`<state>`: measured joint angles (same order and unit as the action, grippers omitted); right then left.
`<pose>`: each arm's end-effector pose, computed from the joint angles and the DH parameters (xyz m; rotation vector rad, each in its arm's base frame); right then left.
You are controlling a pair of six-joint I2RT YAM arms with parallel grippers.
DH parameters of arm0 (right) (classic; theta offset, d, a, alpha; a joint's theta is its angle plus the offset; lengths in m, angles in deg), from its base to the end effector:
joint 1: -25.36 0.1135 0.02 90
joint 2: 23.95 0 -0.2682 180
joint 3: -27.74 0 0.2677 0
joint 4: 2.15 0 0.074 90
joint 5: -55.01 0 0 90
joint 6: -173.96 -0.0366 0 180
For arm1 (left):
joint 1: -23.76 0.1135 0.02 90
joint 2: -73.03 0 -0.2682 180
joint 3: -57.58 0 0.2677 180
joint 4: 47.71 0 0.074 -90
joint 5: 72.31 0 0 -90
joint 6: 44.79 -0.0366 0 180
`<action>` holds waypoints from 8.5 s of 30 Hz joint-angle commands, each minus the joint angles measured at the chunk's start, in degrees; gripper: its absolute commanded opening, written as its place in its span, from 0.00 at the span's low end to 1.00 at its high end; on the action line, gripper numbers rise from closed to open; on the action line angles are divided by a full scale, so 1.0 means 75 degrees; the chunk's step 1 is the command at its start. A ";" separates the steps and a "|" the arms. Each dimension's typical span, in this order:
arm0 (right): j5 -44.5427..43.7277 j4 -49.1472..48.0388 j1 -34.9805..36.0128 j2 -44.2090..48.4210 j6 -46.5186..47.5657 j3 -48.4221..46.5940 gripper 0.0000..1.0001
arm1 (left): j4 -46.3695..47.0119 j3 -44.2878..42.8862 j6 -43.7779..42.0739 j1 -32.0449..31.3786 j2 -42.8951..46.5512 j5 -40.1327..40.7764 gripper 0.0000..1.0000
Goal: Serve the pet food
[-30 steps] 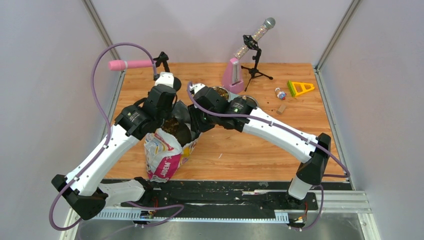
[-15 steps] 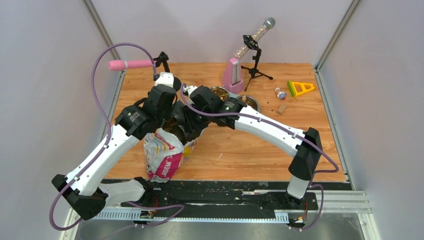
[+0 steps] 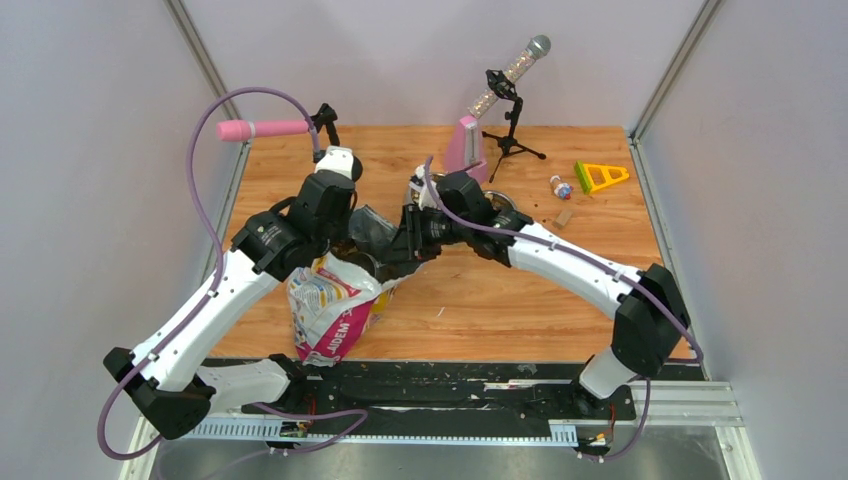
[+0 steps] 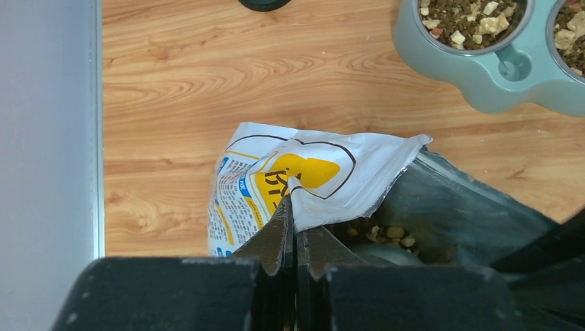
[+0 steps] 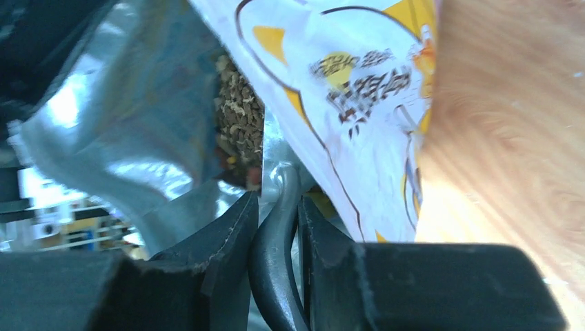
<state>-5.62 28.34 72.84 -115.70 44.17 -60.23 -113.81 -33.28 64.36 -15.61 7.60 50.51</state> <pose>0.2455 0.2943 0.3043 -0.4981 2.3984 1.3454 0.1902 -0.1304 0.4041 0.0904 2.1493 0.0692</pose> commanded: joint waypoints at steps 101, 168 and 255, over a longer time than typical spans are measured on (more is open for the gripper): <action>-0.0338 -0.2777 -0.6751 0.6305 -0.3248 0.5721 0.00 | 0.1444 -0.0358 0.0018 0.0070 0.0310 0.0840 0.00; -0.4955 0.0671 -0.4387 0.2283 0.0279 0.1801 0.00 | 0.1425 -0.0387 -0.0111 0.0070 0.0375 0.1077 0.00; -0.6335 0.3215 -0.3194 0.0754 0.1865 -0.1084 0.00 | 0.1420 -0.0399 -0.0129 0.0070 0.0448 0.1030 0.00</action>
<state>-53.07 53.62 47.62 -109.29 56.91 -64.78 -114.03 -33.28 63.91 -15.09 7.62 55.03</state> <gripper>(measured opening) 0.263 0.007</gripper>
